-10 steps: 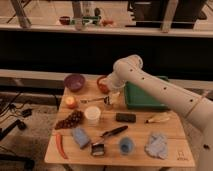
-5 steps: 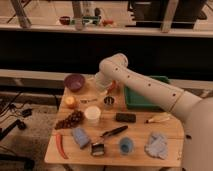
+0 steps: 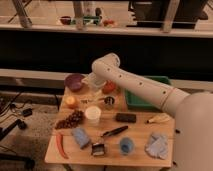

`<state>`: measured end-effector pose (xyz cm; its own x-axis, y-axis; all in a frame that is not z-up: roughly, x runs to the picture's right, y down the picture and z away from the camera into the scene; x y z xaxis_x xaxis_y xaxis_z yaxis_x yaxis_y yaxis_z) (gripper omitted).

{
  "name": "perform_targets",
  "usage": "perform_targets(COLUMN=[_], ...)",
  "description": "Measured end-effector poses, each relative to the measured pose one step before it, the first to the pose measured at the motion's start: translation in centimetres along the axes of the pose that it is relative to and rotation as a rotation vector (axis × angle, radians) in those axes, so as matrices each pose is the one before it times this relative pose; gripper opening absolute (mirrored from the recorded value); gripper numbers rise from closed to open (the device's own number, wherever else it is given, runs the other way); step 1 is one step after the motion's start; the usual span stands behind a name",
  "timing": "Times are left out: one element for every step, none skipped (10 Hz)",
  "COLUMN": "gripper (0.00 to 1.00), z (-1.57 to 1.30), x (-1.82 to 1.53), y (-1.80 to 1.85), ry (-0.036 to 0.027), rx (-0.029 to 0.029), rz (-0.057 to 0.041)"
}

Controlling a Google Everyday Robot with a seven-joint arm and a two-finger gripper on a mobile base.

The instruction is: Place fork in table surface

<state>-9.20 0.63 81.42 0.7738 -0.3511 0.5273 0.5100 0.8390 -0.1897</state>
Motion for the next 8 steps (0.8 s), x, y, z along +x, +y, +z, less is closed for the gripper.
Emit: perform_targets(gripper=[0.8,0.8,0.8,0.8,0.8,0.8,0.8,0.8], z=[0.539,0.735,0.489,0.745,0.4,0.504,0.853,0.513], x=[-0.203,-0.359,-0.004,0.068,-0.184,-0.083,-0.399,-0.463], y=[-0.032,-0.167,-0.179,-0.293,-0.457,-0.73,-0.835,-0.47], ry=[0.00527,0.00731,0.00892,0.0106,-0.00014,0.00794,0.00876,0.00285], rx=[-0.00901,-0.00966,-0.00392,-0.00475,-0.00078,0.00109,-0.00562,-0.00478], rz=[0.0112,0.00762,0.00551,0.00611,0.00145,-0.00251,-0.00066,-0.00363])
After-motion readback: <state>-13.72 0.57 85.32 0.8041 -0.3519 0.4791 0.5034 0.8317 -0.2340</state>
